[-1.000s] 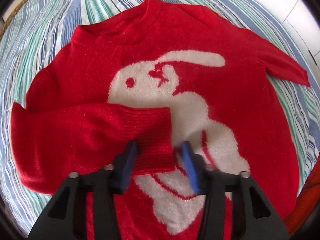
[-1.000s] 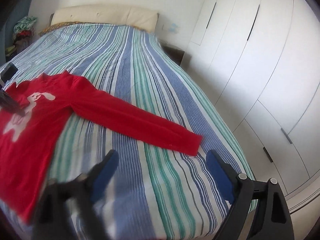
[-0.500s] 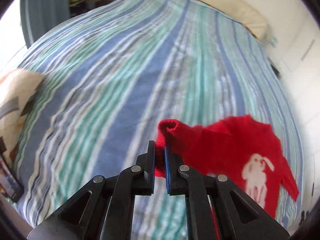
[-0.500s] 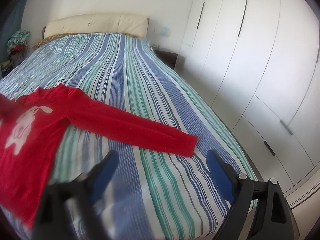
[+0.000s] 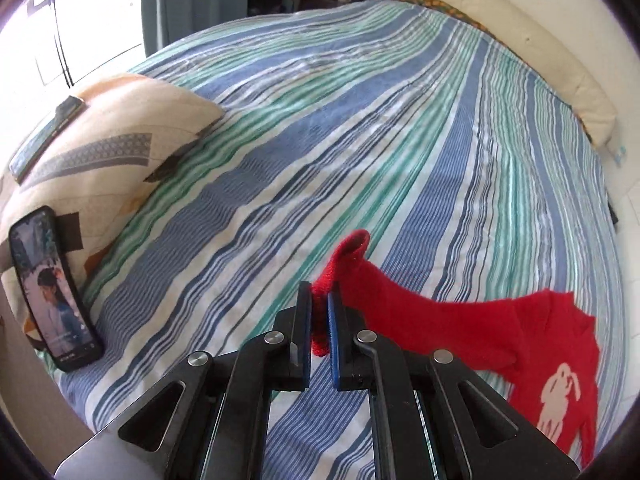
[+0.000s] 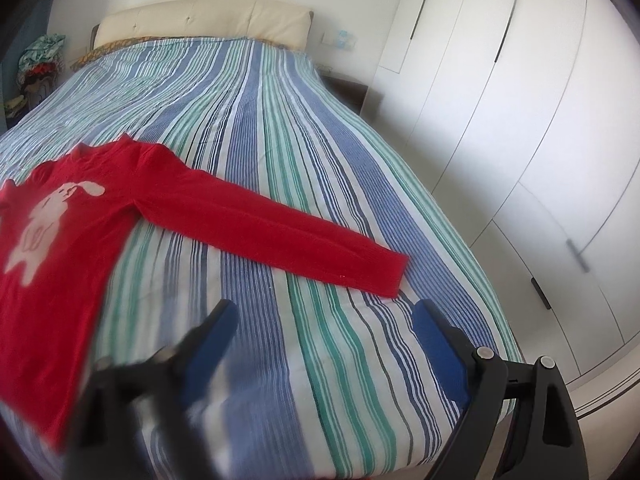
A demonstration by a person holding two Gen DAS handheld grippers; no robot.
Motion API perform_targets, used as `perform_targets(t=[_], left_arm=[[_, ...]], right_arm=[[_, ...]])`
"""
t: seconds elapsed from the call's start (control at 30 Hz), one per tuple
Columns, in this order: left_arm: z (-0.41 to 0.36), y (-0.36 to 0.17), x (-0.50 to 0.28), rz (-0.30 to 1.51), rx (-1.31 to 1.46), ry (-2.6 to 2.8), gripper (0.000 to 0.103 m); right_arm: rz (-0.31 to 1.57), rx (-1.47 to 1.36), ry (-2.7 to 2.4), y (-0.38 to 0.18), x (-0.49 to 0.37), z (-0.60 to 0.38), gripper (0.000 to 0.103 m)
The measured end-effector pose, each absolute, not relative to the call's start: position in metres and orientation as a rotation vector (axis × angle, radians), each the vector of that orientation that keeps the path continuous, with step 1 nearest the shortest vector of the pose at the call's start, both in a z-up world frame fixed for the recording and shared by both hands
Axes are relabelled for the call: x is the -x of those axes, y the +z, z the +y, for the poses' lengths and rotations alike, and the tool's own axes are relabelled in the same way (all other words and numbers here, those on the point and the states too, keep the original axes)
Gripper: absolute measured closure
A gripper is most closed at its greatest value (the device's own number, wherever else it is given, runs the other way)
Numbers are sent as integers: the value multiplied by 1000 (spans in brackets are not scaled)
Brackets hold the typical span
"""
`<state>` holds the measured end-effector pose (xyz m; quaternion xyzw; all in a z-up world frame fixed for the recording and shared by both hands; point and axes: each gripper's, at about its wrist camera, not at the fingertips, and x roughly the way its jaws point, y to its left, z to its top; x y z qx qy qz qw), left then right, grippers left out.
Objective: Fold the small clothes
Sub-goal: 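Grasp the other sleeve cuff with the left tool and fold it across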
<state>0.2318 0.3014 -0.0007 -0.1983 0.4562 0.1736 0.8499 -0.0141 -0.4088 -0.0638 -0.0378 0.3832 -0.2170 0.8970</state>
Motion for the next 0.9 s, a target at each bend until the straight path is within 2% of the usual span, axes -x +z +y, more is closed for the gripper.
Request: perform_targets(t=[0.17, 0.37, 0.47, 0.8, 0.87, 0.9], left_arm=[[319, 7, -227, 985, 437, 349, 98], [328, -78, -243, 1147, 375, 479, 99], [332, -103, -237, 1167, 404, 517, 99], [331, -119, -248, 1192, 333, 550, 99], [335, -112, -244, 1176, 364, 544, 89], [337, -105, -239, 1160, 385, 550, 80]], right_arm=[[809, 106, -444, -66, 10, -404, 15], [815, 96, -446, -67, 10, -406, 15], [824, 94, -443, -68, 10, -407, 15], [842, 81, -446, -71, 8, -410, 15], [841, 88, -447, -70, 9, -408, 15], [839, 92, -447, -70, 9, -408, 15]])
